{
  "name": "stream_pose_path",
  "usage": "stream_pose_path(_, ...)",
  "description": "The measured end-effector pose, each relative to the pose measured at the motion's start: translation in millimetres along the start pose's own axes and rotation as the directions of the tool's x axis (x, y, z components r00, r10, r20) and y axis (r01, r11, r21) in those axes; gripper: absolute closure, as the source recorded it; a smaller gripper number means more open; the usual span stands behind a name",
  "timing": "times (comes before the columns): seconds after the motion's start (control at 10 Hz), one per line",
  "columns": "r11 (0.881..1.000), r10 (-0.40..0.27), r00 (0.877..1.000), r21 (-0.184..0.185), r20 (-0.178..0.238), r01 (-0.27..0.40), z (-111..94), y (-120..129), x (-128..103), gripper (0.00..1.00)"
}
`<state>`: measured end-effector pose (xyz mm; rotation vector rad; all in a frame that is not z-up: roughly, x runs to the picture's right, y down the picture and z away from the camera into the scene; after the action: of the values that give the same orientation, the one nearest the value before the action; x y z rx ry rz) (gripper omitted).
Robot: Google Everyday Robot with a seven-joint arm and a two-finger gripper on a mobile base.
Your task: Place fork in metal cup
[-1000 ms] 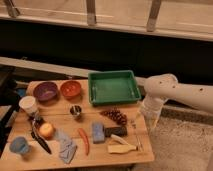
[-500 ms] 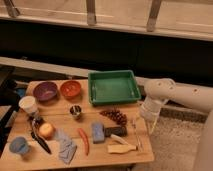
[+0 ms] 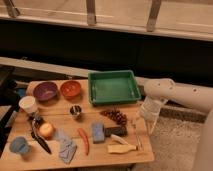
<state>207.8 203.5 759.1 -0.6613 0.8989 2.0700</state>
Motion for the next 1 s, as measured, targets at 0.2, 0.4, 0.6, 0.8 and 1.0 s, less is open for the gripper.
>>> stream_pose_path(0.2, 0.999, -0.038, 0.999, -0.012, 0.002, 0.038, 8.9, 15.3, 2.9, 0.35)
stream_pose_path(0.4, 0.998, -0.052, 0.999, -0.023, 0.015, 0.052, 12.3, 16.7, 3.8, 0.35)
stream_pose_path(0.6, 0.997, -0.07, 0.997, -0.037, 0.041, 0.071, 17.1, 20.9, 4.6, 0.35)
stream_pose_path(0.8, 0.997, -0.063, 0.995, -0.033, 0.079, 0.066, 23.4, 17.7, 1.7, 0.35)
stream_pose_path(1.0, 0.998, -0.057, 0.993, -0.008, 0.106, 0.058, 27.8, 17.8, -2.3, 0.35)
